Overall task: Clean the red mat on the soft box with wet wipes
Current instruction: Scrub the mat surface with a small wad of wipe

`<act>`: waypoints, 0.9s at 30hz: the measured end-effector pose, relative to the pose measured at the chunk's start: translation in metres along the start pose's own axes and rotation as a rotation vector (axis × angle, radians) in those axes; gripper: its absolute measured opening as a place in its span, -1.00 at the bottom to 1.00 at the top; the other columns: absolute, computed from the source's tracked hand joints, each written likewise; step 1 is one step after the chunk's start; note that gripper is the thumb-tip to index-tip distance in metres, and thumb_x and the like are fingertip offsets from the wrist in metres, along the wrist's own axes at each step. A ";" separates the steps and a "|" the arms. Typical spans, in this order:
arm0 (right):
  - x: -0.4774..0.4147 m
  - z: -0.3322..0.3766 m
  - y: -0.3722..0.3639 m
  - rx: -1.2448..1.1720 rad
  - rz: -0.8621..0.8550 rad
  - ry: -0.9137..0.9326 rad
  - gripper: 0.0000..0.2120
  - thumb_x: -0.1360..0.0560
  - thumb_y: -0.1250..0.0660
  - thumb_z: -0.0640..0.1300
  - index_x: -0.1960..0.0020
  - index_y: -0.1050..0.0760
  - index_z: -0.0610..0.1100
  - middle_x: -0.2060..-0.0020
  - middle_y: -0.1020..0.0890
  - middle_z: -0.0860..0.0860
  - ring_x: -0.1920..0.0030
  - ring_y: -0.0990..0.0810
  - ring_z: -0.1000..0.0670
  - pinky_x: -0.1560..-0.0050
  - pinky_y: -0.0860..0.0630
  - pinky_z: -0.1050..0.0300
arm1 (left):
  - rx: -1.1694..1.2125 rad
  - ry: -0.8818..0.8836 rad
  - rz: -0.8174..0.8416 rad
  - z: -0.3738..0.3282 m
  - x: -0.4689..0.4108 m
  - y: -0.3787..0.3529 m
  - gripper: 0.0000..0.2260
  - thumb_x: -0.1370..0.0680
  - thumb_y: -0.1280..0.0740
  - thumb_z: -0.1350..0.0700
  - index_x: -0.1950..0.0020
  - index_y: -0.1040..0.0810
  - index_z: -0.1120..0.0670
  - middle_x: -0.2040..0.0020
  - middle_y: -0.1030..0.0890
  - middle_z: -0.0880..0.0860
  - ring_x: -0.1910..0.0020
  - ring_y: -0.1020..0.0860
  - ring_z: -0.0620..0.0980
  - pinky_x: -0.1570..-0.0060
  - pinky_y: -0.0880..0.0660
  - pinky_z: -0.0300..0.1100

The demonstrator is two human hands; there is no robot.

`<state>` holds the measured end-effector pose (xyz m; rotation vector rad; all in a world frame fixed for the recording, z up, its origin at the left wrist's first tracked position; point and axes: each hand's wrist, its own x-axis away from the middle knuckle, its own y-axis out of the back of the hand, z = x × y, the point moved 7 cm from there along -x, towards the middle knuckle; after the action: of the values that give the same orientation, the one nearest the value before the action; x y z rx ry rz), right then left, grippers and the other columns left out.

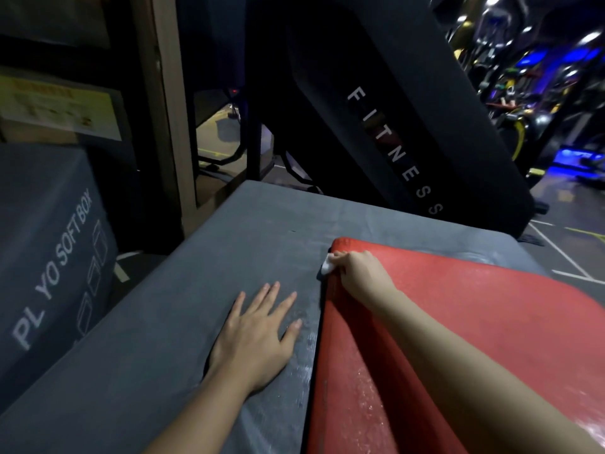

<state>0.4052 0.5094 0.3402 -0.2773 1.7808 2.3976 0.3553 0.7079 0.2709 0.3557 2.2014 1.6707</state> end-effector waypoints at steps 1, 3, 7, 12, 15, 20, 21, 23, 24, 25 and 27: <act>-0.012 -0.008 0.000 -0.018 -0.010 -0.038 -0.57 -0.35 -0.20 -0.34 0.09 -0.68 0.10 -0.03 -0.70 0.15 -0.13 -0.63 0.05 -0.15 -0.53 0.14 | 0.007 0.001 0.002 0.000 0.000 0.000 -0.26 -0.47 0.37 -0.34 -0.65 0.04 -0.25 -0.67 0.11 -0.13 -0.62 0.18 -0.20 -0.60 0.23 0.01; -0.026 -0.018 0.003 -0.064 -0.044 -0.104 -0.58 -0.33 -0.19 -0.32 0.10 -0.69 0.09 -0.03 -0.71 0.12 -0.14 -0.63 0.03 -0.19 -0.51 0.15 | 0.009 -0.001 -0.003 0.000 -0.001 0.002 -0.27 -0.48 0.36 -0.34 -0.65 0.03 -0.25 -0.67 0.10 -0.13 -0.63 0.17 -0.20 -0.61 0.22 0.00; -0.006 -0.007 -0.001 -0.077 -0.002 -0.085 -0.55 -0.34 -0.18 -0.34 0.07 -0.71 0.06 -0.08 -0.69 0.10 -0.20 -0.60 0.07 -0.21 -0.46 0.27 | 0.016 0.003 -0.008 0.001 -0.003 0.000 -0.26 -0.48 0.33 -0.35 -0.65 -0.02 -0.24 -0.68 0.05 -0.12 -0.63 0.13 -0.18 -0.61 0.19 0.02; 0.082 0.014 0.014 0.085 0.014 -0.047 -0.61 -0.49 -0.23 -0.18 -0.22 -0.60 0.13 -0.13 -0.65 0.00 -0.14 -0.61 -0.16 -0.09 -0.57 -0.01 | 0.003 -0.002 -0.016 0.003 -0.005 -0.002 -0.37 -0.59 0.17 -0.34 -0.65 -0.08 -0.22 -0.68 -0.02 -0.09 -0.64 0.05 -0.14 -0.61 0.13 0.04; 0.115 0.028 0.019 0.024 -0.019 -0.024 -0.63 -0.52 -0.26 -0.21 -0.23 -0.60 0.09 -0.20 -0.60 0.07 -0.22 -0.58 -0.07 -0.18 -0.55 -0.02 | 0.006 -0.004 -0.001 0.002 -0.004 -0.004 -0.46 -0.67 0.05 -0.29 -0.65 -0.08 -0.21 -0.68 -0.01 -0.08 -0.64 0.04 -0.13 -0.61 0.13 0.05; 0.067 0.025 0.013 0.032 0.031 -0.036 -0.65 -0.44 -0.14 -0.09 -0.02 -0.66 0.13 -0.06 -0.70 0.07 -0.08 -0.65 -0.11 0.00 -0.56 0.06 | -0.005 0.005 0.002 0.003 -0.005 -0.003 -0.46 -0.67 0.03 -0.28 -0.65 -0.09 -0.21 -0.68 -0.02 -0.09 -0.64 0.04 -0.14 -0.60 0.12 0.04; 0.054 0.018 0.011 0.027 0.046 -0.074 -0.66 -0.45 -0.16 -0.12 0.00 -0.66 0.14 -0.06 -0.69 0.04 -0.09 -0.64 -0.12 -0.02 -0.55 0.05 | -0.005 0.001 0.012 0.001 -0.004 -0.002 -0.47 -0.67 0.02 -0.27 -0.65 -0.09 -0.21 -0.68 -0.02 -0.09 -0.64 0.04 -0.14 -0.60 0.12 0.04; 0.043 0.010 0.005 -0.023 0.033 -0.121 -0.60 -0.46 -0.19 -0.28 -0.02 -0.68 0.09 -0.13 -0.67 -0.04 -0.19 -0.60 -0.12 -0.17 -0.53 0.00 | -0.004 0.009 0.009 0.002 -0.004 0.000 -0.47 -0.68 0.02 -0.27 -0.65 -0.09 -0.21 -0.68 -0.02 -0.09 -0.64 0.04 -0.14 -0.60 0.12 0.04; 0.045 0.011 0.003 -0.013 0.024 -0.120 -0.58 -0.46 -0.18 -0.33 -0.04 -0.69 0.06 -0.17 -0.65 -0.07 -0.24 -0.57 -0.12 -0.22 -0.51 -0.02 | -0.004 0.013 0.010 0.002 -0.004 0.001 -0.47 -0.68 0.02 -0.27 -0.65 -0.09 -0.21 -0.68 -0.02 -0.08 -0.64 0.04 -0.14 -0.60 0.12 0.04; 0.050 0.016 0.002 0.000 0.007 -0.100 -0.57 -0.48 -0.17 -0.35 -0.07 -0.68 0.04 -0.22 -0.62 -0.10 -0.30 -0.53 -0.13 -0.25 -0.49 -0.03 | -0.001 0.013 0.009 0.002 -0.006 0.001 -0.47 -0.68 0.01 -0.27 -0.65 -0.09 -0.21 -0.68 -0.03 -0.08 -0.64 0.04 -0.14 -0.60 0.12 0.04; 0.075 0.024 0.005 0.091 -0.058 -0.031 -0.61 -0.50 -0.20 -0.33 -0.11 -0.66 0.01 -0.22 -0.59 -0.13 -0.28 -0.48 -0.19 -0.21 -0.48 -0.08 | 0.005 0.002 0.004 0.002 -0.007 -0.001 -0.47 -0.67 0.01 -0.28 -0.65 -0.10 -0.21 -0.68 -0.04 -0.07 -0.64 0.03 -0.13 -0.60 0.12 0.05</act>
<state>0.3298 0.5313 0.3340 -0.2751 1.8357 2.2627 0.3621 0.7067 0.2704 0.3600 2.2086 1.6688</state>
